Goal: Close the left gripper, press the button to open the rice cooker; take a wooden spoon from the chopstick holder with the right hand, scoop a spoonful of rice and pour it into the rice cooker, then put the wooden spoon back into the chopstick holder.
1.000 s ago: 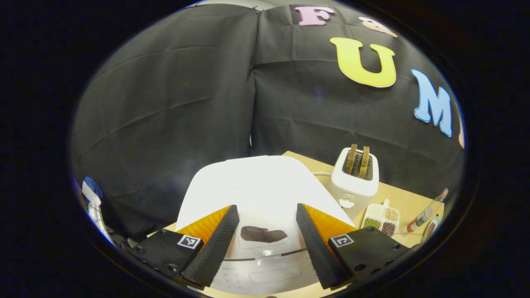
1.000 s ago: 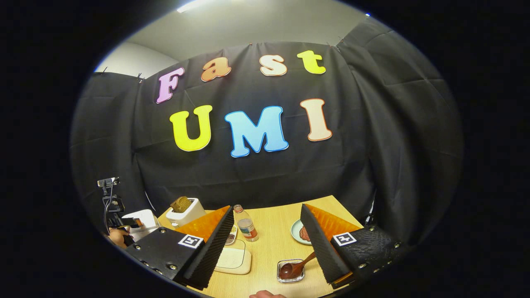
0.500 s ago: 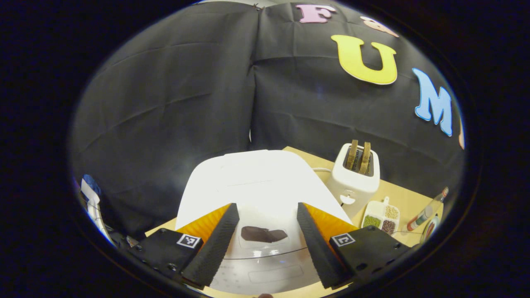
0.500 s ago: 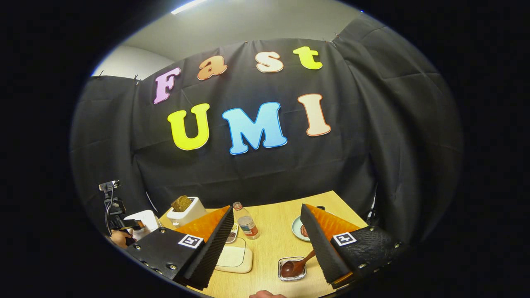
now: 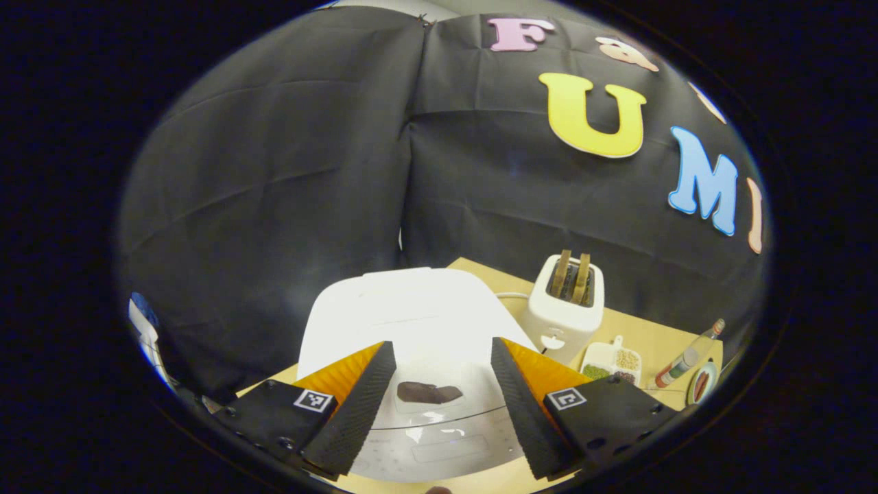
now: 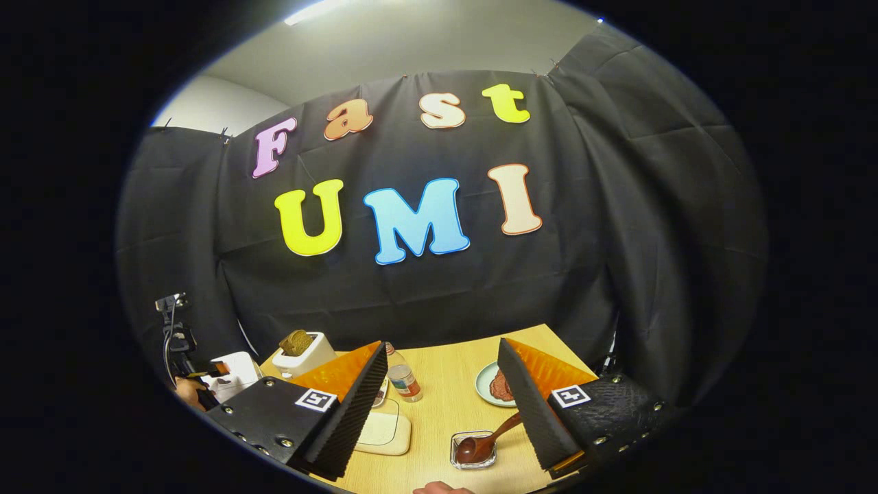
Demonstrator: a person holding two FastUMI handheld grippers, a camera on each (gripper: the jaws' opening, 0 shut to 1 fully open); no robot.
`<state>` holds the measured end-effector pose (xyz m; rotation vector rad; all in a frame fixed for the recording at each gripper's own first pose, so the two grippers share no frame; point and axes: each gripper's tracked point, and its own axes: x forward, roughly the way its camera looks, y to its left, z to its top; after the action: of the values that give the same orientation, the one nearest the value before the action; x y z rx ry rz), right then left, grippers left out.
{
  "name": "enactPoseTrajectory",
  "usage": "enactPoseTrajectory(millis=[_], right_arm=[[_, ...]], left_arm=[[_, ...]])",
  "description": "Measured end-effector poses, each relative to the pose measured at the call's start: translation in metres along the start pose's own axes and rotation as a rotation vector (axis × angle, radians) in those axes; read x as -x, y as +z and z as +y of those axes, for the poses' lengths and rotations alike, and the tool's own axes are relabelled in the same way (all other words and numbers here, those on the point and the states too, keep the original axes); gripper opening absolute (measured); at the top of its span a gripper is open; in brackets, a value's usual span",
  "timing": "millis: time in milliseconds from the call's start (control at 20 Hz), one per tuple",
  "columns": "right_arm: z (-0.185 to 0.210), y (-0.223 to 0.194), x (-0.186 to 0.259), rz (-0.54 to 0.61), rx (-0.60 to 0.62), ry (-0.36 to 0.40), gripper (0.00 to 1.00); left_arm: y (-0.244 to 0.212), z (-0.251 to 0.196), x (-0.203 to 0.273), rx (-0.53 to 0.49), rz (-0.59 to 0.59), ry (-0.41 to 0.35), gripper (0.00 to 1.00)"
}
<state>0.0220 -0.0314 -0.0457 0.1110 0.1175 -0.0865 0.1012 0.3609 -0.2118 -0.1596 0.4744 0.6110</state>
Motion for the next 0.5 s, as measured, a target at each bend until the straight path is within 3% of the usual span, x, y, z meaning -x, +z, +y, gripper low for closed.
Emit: enactPoseTrajectory(millis=[350,500], right_arm=[[0.001,0.026,0.004,-0.071,0.04,-0.003,0.98],[0.007,0.04,0.007,-0.114,0.067,0.007,0.98]], left_arm=[[0.106,-0.088,0.125,-0.074,-0.297,-0.242,0.96],[0.124,-0.117,0.17,-0.101,-0.39,-0.338,0.97]])
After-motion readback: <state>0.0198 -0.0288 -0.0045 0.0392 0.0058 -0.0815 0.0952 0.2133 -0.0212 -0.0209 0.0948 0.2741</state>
